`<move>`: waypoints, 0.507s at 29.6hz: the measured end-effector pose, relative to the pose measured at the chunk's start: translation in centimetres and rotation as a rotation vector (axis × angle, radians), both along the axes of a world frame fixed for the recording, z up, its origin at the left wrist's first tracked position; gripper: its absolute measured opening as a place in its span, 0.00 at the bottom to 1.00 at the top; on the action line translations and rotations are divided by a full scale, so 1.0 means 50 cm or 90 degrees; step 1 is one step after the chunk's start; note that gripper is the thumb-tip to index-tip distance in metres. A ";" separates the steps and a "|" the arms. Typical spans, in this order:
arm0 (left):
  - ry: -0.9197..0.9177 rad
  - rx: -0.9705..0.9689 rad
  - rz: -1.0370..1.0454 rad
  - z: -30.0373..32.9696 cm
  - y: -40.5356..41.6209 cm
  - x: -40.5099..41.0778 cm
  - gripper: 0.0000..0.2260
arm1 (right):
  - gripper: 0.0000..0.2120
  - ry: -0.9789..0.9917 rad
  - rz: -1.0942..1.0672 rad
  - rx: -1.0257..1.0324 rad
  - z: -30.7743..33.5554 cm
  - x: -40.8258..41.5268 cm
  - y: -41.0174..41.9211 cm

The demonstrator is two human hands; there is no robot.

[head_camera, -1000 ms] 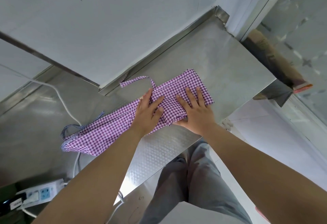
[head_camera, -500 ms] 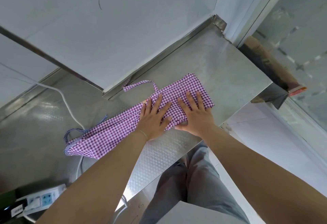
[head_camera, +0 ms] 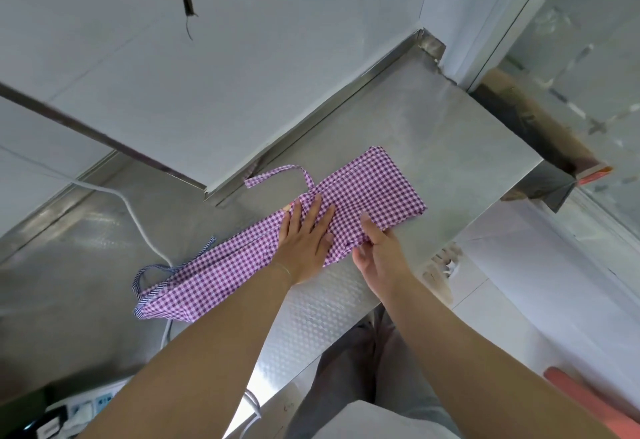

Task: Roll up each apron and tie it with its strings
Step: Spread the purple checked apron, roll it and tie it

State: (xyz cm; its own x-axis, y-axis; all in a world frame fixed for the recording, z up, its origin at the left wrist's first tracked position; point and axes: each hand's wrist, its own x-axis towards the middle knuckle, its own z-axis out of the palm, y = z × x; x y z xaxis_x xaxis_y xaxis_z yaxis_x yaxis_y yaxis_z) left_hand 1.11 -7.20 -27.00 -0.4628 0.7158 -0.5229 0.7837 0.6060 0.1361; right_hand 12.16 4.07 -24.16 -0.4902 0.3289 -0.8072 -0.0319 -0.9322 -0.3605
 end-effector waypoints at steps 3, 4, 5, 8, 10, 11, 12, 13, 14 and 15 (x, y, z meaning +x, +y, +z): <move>0.003 0.000 0.006 0.002 -0.001 0.000 0.25 | 0.32 0.019 0.020 -0.056 0.007 -0.022 -0.012; 0.000 -0.001 0.004 0.004 -0.002 -0.001 0.25 | 0.30 0.013 -0.001 -0.070 0.010 -0.030 -0.018; -0.010 0.008 0.006 0.006 -0.004 -0.001 0.26 | 0.26 0.009 -0.024 -0.072 0.011 -0.036 -0.023; 0.023 0.082 0.012 0.013 -0.021 0.003 0.29 | 0.13 -0.016 -0.076 -0.030 0.018 -0.052 -0.028; 0.112 0.108 -0.040 0.012 -0.044 0.015 0.28 | 0.10 -0.050 -0.107 0.016 0.027 -0.056 -0.012; 0.139 0.102 -0.062 0.008 -0.060 0.021 0.27 | 0.12 -0.072 -0.116 0.037 0.031 -0.055 -0.001; 0.139 0.070 -0.069 0.006 -0.076 0.027 0.27 | 0.16 -0.097 -0.123 0.054 0.032 -0.054 0.011; 0.136 0.045 -0.065 -0.002 -0.092 0.032 0.27 | 0.18 -0.121 -0.129 0.070 0.035 -0.050 0.022; 0.130 0.027 -0.050 -0.007 -0.103 0.034 0.27 | 0.18 -0.141 -0.131 0.093 0.036 -0.046 0.032; 0.133 0.015 -0.034 -0.011 -0.107 0.035 0.27 | 0.16 -0.151 -0.132 0.118 0.035 -0.041 0.037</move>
